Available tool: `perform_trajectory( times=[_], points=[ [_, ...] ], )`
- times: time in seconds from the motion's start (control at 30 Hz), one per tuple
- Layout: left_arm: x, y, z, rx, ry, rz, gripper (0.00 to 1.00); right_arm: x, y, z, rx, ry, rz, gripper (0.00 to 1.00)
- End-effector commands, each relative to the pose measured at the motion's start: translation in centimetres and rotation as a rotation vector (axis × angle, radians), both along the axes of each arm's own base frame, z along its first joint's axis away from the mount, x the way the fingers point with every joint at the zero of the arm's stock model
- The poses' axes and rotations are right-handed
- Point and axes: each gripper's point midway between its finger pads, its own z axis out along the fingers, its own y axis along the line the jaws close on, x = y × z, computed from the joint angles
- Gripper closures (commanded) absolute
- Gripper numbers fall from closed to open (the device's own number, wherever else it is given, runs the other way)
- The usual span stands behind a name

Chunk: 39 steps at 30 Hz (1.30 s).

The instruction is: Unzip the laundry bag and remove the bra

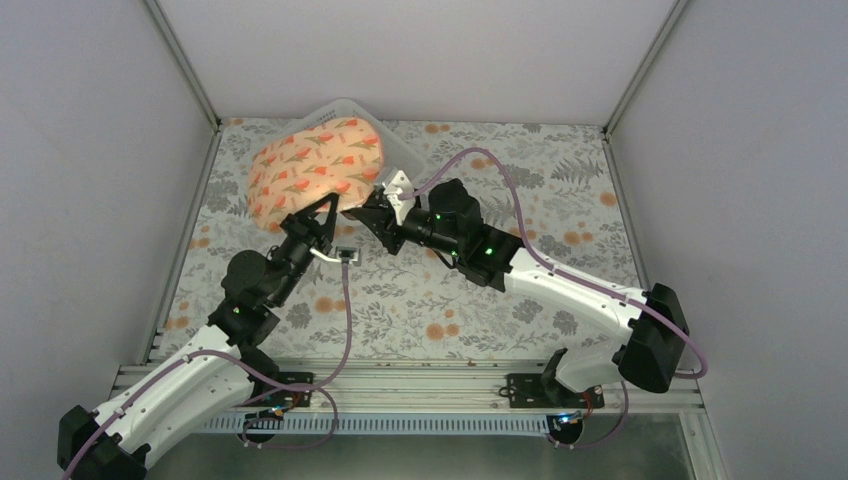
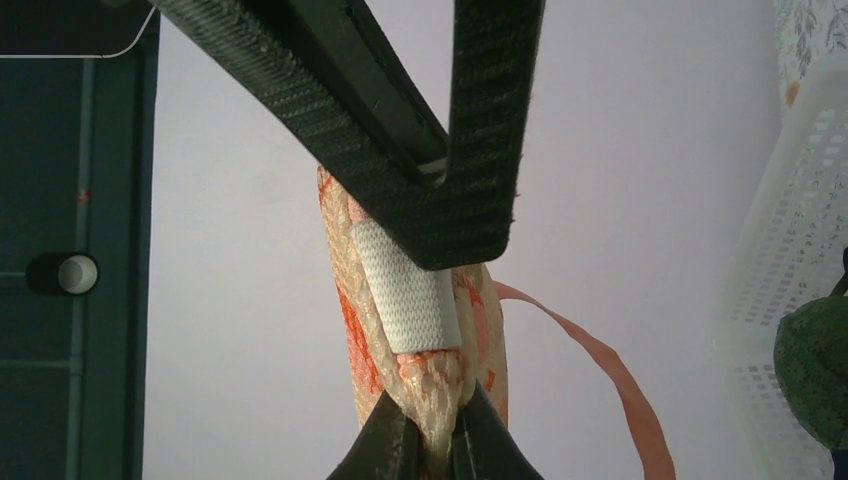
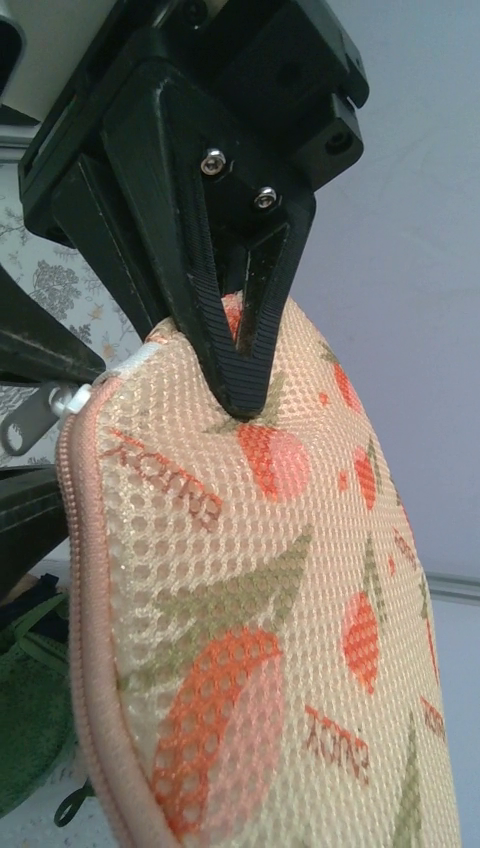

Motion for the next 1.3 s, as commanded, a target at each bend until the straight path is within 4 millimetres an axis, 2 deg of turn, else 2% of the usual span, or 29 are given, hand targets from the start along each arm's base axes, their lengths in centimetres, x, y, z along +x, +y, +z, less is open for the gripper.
perform_trajectory(
  times=[0.0, 0.2, 0.47, 0.67, 0.8, 1.0, 1.27],
  points=[
    [-0.5, 0.3, 2.4, -0.041, -0.051, -0.002, 0.98, -0.3, -0.6, -0.2, -0.014, 0.001, -0.021, 0.80],
    [-0.5, 0.3, 2.3, -0.042, -0.048, -0.004, 0.98, -0.3, -0.6, -0.7, -0.029, 0.010, -0.025, 0.83],
    [-0.4, 0.2, 2.0, -0.041, -0.033, -0.004, 0.98, -0.6, -0.8, -0.5, -0.033, -0.010, -0.013, 0.96],
    [-0.4, 0.3, 1.8, -0.046, -0.023, -0.004, 0.98, -1.0, -1.0, -0.2, -0.024, -0.033, 0.006, 0.96],
    [-0.4, 0.2, 1.5, -0.045, 0.004, -0.014, 0.98, -0.9, -1.8, -0.4, -0.026, -0.041, -0.009, 0.97],
    [-0.4, -0.2, 0.3, -0.053, 0.087, -0.041, 0.98, 0.7, -3.2, -1.4, -0.090, -0.029, -0.060, 0.97],
    [-1.4, -1.3, -2.1, -0.157, 0.383, -0.144, 0.98, 3.0, -7.2, -2.6, -0.128, 0.016, -0.124, 0.97]
  ],
)
